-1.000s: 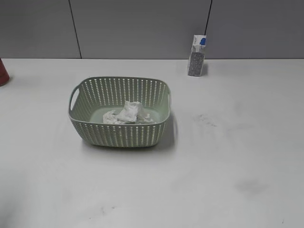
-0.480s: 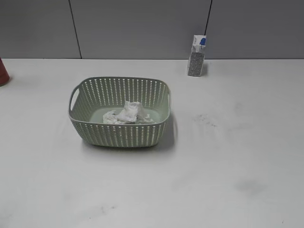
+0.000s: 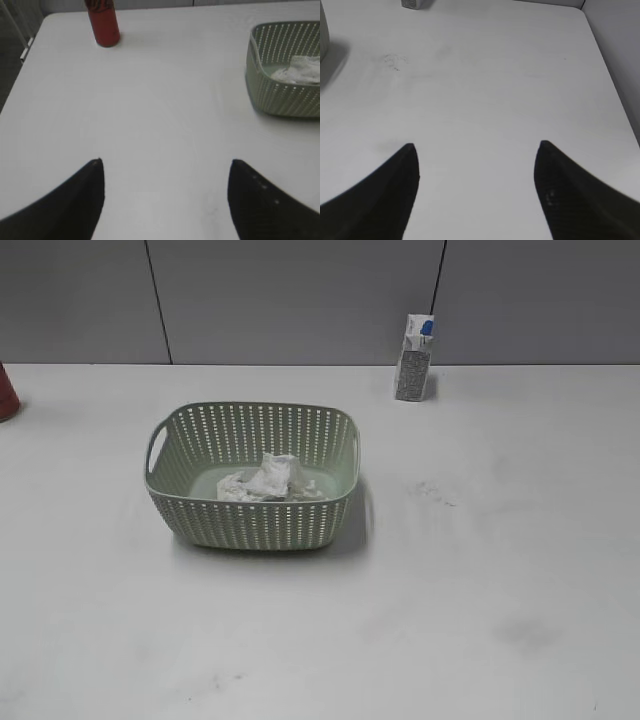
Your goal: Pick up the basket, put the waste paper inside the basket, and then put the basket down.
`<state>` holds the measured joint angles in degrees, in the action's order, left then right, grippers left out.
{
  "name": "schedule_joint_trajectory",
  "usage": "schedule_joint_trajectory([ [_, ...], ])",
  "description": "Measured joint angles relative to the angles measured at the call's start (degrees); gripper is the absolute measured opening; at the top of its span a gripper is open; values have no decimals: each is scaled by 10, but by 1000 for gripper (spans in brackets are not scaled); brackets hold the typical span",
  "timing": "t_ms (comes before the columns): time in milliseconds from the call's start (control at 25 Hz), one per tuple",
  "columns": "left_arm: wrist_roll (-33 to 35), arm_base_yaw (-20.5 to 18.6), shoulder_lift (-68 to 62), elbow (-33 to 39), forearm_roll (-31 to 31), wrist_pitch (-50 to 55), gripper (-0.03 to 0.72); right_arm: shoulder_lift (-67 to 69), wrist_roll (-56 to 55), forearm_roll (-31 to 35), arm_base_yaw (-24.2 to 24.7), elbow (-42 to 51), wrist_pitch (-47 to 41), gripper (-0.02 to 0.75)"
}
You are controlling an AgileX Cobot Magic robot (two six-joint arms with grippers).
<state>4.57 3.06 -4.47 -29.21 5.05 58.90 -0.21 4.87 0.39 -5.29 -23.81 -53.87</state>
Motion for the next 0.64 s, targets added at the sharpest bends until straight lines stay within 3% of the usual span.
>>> schedule_joint_trajectory([
  [640, 0, 0, 48, 1, 0, 3, 568, 0, 0, 1, 0, 0, 0, 573],
])
